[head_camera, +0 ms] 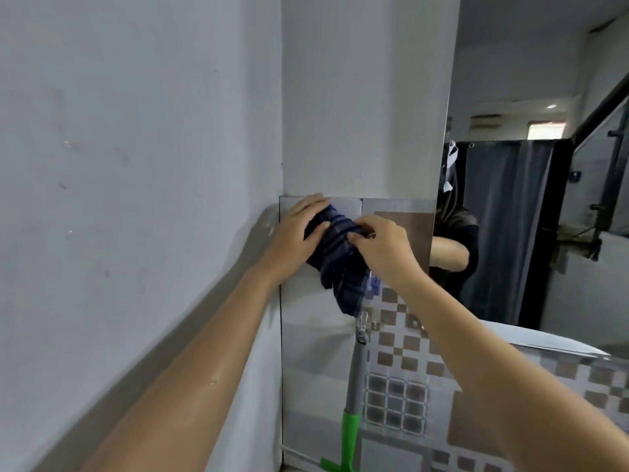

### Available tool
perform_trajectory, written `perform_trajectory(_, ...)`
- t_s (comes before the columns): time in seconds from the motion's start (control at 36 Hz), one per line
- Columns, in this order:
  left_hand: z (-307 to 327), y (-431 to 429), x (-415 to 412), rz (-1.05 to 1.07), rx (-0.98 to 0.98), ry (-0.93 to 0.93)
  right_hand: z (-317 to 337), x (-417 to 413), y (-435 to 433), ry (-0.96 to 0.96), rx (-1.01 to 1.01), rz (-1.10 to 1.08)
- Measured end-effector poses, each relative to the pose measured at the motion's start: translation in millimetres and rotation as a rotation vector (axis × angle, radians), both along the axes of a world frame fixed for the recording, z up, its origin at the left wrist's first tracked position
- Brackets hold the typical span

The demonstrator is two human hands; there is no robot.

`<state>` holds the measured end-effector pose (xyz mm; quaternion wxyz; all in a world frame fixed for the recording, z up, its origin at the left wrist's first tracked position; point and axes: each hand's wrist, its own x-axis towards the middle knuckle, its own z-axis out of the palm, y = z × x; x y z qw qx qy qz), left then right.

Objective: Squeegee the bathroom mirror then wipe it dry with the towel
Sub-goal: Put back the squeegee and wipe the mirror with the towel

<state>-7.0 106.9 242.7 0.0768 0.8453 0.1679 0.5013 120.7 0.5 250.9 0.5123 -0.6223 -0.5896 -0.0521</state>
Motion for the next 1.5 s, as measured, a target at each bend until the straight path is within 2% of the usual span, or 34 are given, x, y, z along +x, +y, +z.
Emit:
perform_trajectory(0.08, 9, -8, 7, -0.060, 0.015, -0.002, 23, 10, -13, -0.094, -0.013, -0.030)
perform_trajectory(0.25, 39, -29, 27, -0.158, 0.056, -0.051, 63, 34, -57, -0.167, -0.008, -0.048)
perform_trajectory(0.5, 68, -96, 72, -0.598, -0.241, 0.026, 84, 109, -135, -0.080, 0.013, -0.032)
perform_trajectory(0.75, 103, -158, 146, -0.631, -0.183, -0.204, 87, 147, -207, -0.086, 0.089, 0.008)
perform_trajectory(0.86, 114, -164, 163, -0.630, -0.206, -0.126, 98, 168, -220, -0.154, 0.094, -0.143)
perform_trajectory(1.0, 119, -168, 178, -0.723, -0.295, -0.053, 124, 195, -230, -0.222, 0.083, -0.175)
perform_trajectory(1.06, 124, -171, 187, -0.711, -0.282, -0.064, 133, 204, -230, -0.254, 0.080, -0.196)
perform_trajectory(1.14, 141, -175, 203, -0.579, -0.219, -0.148, 141, 214, -224, -0.326, 0.135, -0.268)
perform_trajectory(1.28, 174, -182, 228, -0.397, -0.071, -0.238, 131, 199, -208, -0.353, 0.478, -0.464)
perform_trajectory(1.33, 184, -182, 236, -0.355, -0.037, -0.254, 122, 183, -199, -0.279, 0.573, -0.430)
perform_trajectory(1.42, 199, -178, 244, -0.343, -0.050, -0.298, 115, 167, -177, -0.019, 0.439, -0.301)
perform_trajectory(1.5, 210, -171, 247, -0.371, -0.079, -0.289, 116, 168, -151, 0.004, 0.367, -0.276)
